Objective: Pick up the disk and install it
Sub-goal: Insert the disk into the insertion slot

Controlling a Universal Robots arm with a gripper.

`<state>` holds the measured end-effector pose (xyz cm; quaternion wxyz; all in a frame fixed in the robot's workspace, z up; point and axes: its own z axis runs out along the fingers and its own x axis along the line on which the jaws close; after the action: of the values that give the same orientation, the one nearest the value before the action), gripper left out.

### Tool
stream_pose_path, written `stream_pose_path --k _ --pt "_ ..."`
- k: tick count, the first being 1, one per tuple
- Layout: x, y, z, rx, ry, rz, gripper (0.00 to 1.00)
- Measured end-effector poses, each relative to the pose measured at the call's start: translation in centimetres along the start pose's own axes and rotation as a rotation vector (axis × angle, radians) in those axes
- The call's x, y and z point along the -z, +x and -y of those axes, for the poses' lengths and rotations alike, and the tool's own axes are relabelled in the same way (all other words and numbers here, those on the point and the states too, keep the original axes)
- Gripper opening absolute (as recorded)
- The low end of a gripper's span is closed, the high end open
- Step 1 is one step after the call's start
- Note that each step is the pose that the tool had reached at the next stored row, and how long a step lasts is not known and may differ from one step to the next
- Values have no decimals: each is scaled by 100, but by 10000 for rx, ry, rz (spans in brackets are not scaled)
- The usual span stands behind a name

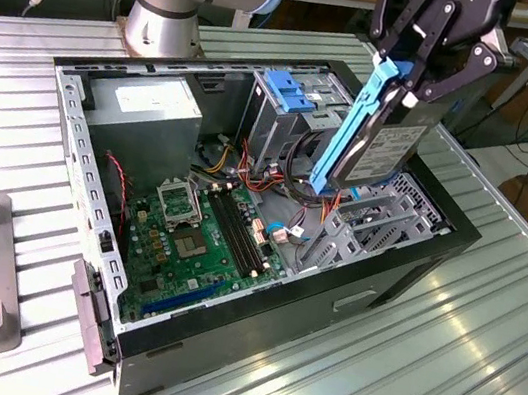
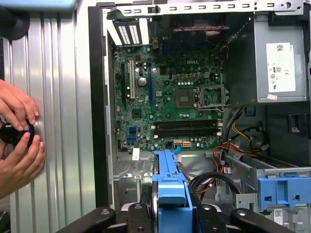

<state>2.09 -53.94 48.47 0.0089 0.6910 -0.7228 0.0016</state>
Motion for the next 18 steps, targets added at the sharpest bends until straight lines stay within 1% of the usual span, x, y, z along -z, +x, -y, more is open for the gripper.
stream_pose_path --k 1,4,5,7,9,11,13,18 --pt "-3 5 29 0 0 -2 37" --pt "-26 28 151 -1 1 -2 37" --pt "-45 35 204 -1 0 -4 37" --pt "-76 49 252 -2 1 -9 37" --pt "-140 67 321 -1 2 -11 37" --pt "-173 72 358 0 7 -10 37" --pt "-196 84 376 -2 16 -11 37" --pt "-201 84 387 -1 18 -11 37"
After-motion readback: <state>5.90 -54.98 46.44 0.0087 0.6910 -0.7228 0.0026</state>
